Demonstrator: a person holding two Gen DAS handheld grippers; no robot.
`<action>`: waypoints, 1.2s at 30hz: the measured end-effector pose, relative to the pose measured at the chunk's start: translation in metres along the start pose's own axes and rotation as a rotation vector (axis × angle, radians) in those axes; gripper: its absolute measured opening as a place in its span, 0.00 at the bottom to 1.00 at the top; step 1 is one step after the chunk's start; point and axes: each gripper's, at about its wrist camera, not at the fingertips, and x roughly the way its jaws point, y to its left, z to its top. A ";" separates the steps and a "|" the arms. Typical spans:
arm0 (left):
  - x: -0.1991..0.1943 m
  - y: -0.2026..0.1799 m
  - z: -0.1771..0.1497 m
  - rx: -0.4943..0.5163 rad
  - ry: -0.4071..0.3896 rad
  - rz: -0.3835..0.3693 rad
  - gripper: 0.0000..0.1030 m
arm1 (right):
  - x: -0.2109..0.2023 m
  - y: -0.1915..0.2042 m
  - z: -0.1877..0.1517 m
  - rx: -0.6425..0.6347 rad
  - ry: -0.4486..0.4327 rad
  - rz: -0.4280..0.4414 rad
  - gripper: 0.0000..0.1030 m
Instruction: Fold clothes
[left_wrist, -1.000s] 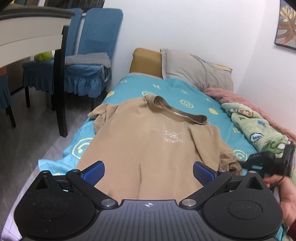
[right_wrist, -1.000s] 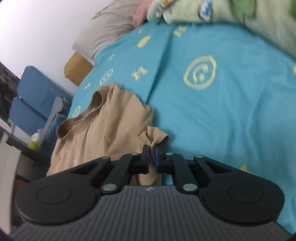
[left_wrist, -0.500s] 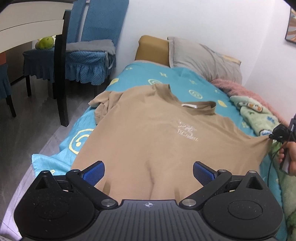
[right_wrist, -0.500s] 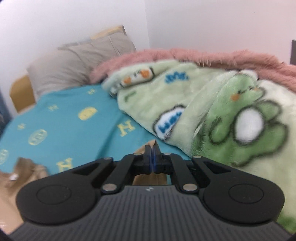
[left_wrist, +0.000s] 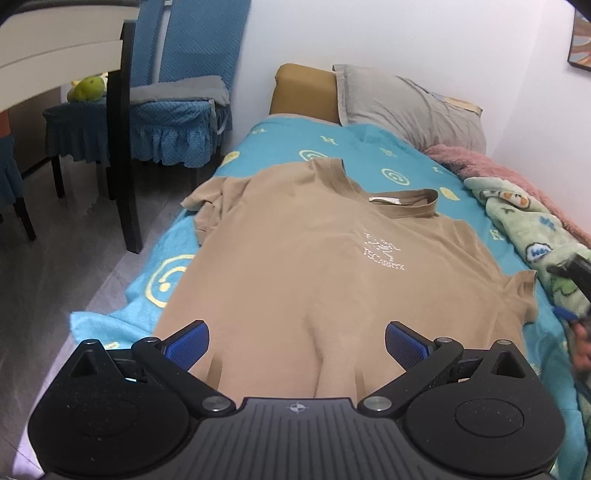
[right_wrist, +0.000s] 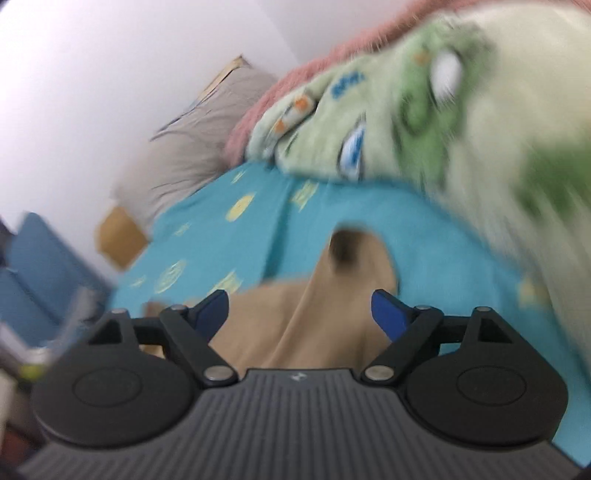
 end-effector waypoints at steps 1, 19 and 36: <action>-0.002 0.001 0.001 0.001 -0.001 0.004 1.00 | -0.012 0.005 -0.006 -0.020 0.052 -0.001 0.84; -0.070 0.024 -0.003 0.017 -0.057 0.078 1.00 | -0.205 0.147 -0.226 -1.426 0.908 0.198 0.68; -0.087 0.059 0.004 -0.049 -0.039 0.067 1.00 | -0.210 0.122 -0.228 -1.737 1.019 -0.120 0.09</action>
